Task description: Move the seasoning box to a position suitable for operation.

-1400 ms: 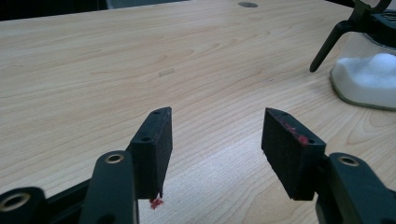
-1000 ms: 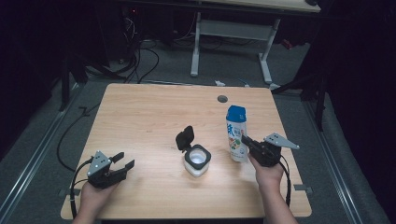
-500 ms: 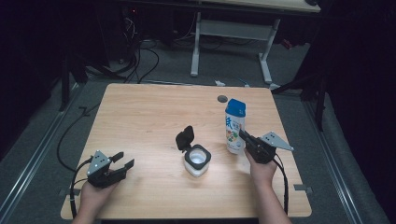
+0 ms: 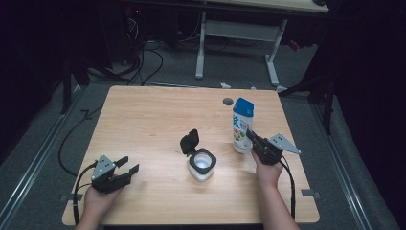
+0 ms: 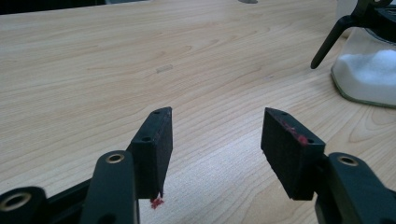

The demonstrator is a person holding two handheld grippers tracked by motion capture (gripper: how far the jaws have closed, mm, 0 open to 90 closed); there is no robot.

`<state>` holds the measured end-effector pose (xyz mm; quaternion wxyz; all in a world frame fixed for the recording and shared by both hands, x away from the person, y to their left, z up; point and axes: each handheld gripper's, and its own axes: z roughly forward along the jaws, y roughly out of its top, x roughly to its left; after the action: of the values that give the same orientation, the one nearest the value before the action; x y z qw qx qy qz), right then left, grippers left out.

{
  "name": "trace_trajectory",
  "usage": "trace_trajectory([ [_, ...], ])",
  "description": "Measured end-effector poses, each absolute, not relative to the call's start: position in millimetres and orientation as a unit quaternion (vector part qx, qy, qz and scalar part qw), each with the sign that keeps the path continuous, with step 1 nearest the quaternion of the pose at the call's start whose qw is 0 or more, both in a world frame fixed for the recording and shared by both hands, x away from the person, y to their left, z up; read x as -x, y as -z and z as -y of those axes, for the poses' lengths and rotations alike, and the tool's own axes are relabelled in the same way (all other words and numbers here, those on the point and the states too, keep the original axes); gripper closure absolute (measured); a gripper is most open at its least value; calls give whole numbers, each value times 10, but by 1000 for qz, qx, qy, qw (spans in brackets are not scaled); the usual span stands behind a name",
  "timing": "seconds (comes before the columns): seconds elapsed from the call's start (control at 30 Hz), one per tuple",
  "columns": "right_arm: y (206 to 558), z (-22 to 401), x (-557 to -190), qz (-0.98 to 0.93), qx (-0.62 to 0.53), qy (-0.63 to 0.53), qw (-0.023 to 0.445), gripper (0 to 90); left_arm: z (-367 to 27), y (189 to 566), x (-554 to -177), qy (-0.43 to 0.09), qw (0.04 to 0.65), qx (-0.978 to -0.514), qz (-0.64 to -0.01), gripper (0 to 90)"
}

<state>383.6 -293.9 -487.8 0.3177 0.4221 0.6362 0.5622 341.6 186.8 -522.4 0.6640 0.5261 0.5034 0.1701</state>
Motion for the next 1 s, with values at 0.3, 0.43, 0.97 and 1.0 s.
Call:
trace_trajectory([
  [0.3, 4960, 2952, -3774, -641, -430, -553, 314, 900, -1874, 5217, -3412, -170, 666, -525, -502, 439],
  [0.43, 4964, 2978, -3731, -649, -432, -542, 315, 898, -1874, 5217, -3416, -170, 667, -524, -502, 438],
  [0.97, 5052, 3024, -3597, -659, -451, -522, 299, 861, -1888, 5209, -3415, -172, 667, -523, -502, 438],
  [1.0, 5054, 3023, -3595, -660, -451, -522, 300, 857, -1889, 5208, -3415, -172, 667, -523, -502, 438],
])
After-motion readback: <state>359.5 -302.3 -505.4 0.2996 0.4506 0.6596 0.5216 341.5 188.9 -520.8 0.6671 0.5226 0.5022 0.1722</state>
